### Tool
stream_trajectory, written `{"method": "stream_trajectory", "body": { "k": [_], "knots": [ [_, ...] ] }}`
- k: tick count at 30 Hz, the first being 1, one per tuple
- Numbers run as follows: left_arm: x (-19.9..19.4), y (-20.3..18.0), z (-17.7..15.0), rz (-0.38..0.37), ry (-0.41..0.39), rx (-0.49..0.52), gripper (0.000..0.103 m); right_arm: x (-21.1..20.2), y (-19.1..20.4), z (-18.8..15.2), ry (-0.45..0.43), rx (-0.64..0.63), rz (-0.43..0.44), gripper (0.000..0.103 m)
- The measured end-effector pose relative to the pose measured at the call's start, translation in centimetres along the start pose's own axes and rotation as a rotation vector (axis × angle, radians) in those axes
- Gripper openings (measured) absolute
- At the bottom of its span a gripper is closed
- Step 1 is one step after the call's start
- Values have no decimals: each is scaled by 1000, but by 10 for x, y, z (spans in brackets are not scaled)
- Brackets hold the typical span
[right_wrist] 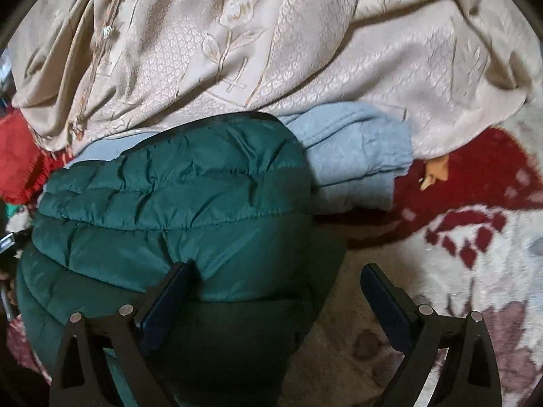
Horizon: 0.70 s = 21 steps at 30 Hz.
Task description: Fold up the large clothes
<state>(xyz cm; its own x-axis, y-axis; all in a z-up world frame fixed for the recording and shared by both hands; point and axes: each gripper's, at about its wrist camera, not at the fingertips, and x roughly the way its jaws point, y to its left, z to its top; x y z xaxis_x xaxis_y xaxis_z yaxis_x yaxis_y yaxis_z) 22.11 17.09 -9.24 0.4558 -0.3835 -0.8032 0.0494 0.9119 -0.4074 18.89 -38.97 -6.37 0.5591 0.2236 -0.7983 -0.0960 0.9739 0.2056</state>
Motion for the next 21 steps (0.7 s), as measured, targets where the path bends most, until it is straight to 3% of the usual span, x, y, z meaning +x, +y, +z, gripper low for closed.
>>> {"method": "stream_trajectory", "body": {
  "k": [9, 11, 16, 18, 19, 21],
  "knots": [
    [8, -6, 8, 13, -17, 74, 102, 28, -38, -11, 25, 137, 259, 103],
    [9, -13, 9, 51, -34, 104, 96, 33, -41, -12, -6, 136, 303, 103],
    [1, -21, 7, 106, -88, 159, 68, 46, -43, -9, -29, 139, 402, 103],
    [-1, -28, 5, 137, -101, 198, 64, 44, -41, -5, -45, 116, 434, 98],
    [0, -30, 4, 151, -103, 214, 64, 41, -39, -4, -68, 100, 456, 88],
    [1, -29, 4, 149, -107, 216, 66, 39, -37, -3, -85, 83, 454, 84]
  ]
}}
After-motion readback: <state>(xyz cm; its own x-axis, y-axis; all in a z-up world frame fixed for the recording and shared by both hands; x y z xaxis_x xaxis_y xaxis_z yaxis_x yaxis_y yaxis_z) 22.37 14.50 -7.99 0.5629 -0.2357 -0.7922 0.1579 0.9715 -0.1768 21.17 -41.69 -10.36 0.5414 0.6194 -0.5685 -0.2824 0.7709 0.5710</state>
